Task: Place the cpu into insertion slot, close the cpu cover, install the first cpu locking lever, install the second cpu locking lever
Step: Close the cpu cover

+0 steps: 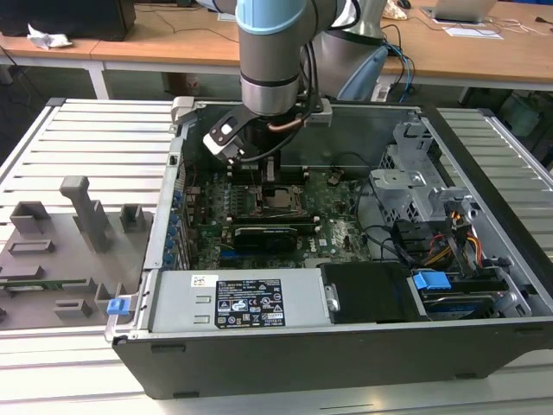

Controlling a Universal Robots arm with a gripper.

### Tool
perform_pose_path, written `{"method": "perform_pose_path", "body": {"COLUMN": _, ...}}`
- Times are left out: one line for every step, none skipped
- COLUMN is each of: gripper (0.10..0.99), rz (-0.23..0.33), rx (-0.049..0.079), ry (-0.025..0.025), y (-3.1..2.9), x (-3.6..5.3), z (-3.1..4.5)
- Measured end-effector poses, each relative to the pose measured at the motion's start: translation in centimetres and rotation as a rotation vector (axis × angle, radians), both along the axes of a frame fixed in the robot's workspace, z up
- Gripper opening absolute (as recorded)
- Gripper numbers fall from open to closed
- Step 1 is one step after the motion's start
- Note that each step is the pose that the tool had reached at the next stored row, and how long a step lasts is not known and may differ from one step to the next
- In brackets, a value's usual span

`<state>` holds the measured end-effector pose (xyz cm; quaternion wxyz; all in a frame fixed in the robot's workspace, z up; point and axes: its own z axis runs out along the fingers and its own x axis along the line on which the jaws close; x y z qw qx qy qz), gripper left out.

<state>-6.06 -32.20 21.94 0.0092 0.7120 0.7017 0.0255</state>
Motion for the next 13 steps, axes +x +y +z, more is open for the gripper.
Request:
{"method": "perform_pose_path", "body": {"gripper": 0.106, "rz": 0.0, "rx": 0.0, "ry": 0.0, "y": 0.0, "x": -0.18, "z": -0.01}}
{"method": "perform_pose_path", "body": {"gripper": 0.106, "rz": 0.0, "rx": 0.0, "ry": -0.0001, "y": 0.01, "x": -0.43, "z": -0.04}}
{"method": "perform_pose_path", "body": {"gripper": 0.106, "rz": 0.0, "rx": 0.0, "ry": -0.0001, "y": 0.01, "x": -0.52, "z": -0.11}}
{"method": "perform_pose_path", "body": {"gripper": 0.106, "rz": 0.0, "rx": 0.0, "ry": -0.0002, "y": 0.01, "x": -0.54, "z": -0.2}}
{"method": "perform_pose_path", "body": {"gripper": 0.106, "rz": 0.0, "rx": 0.0, "ry": 0.0, "y": 0.01, "x": -0.54, "z": -0.35}}
{"method": "perform_pose_path", "body": {"gripper": 0.106, "rz": 0.0, "rx": 0.0, "ry": 0.0, "y": 0.02, "x": -0.54, "z": -0.46}}
{"method": "perform_pose_path", "body": {"gripper": 0.106, "rz": 0.0, "rx": 0.0, "ry": -0.0001, "y": 0.03, "x": -0.54, "z": -0.55}}
{"method": "perform_pose_path", "body": {"gripper": 0.106, "rz": 0.0, "rx": 0.0, "ry": -0.0001, "y": 0.04, "x": -0.54, "z": -0.66}}
{"method": "perform_pose_path", "body": {"gripper": 0.106, "rz": 0.0, "rx": 0.0, "ry": 0.0, "y": 0.05, "x": -0.54, "z": -0.74}}
{"method": "perform_pose_path", "body": {"gripper": 0.106, "rz": 0.0, "rx": 0.0, "ry": 0.0, "y": 0.05, "x": -0.54, "z": -0.84}}
{"method": "perform_pose_path", "body": {"gripper": 0.106, "rz": 0.0, "rx": 0.0, "ry": 0.0, "y": 0.05, "x": -0.55, "z": -0.93}}
{"method": "perform_pose_path", "body": {"gripper": 0.106, "rz": 0.0, "rx": 0.0, "ry": 0.0, "y": 0.06, "x": -0.54, "z": -1.08}}
{"method": "perform_pose_path", "body": {"gripper": 0.106, "rz": 0.0, "rx": 0.0, "ry": 0.0, "y": 0.06, "x": -0.55, "z": -1.16}}
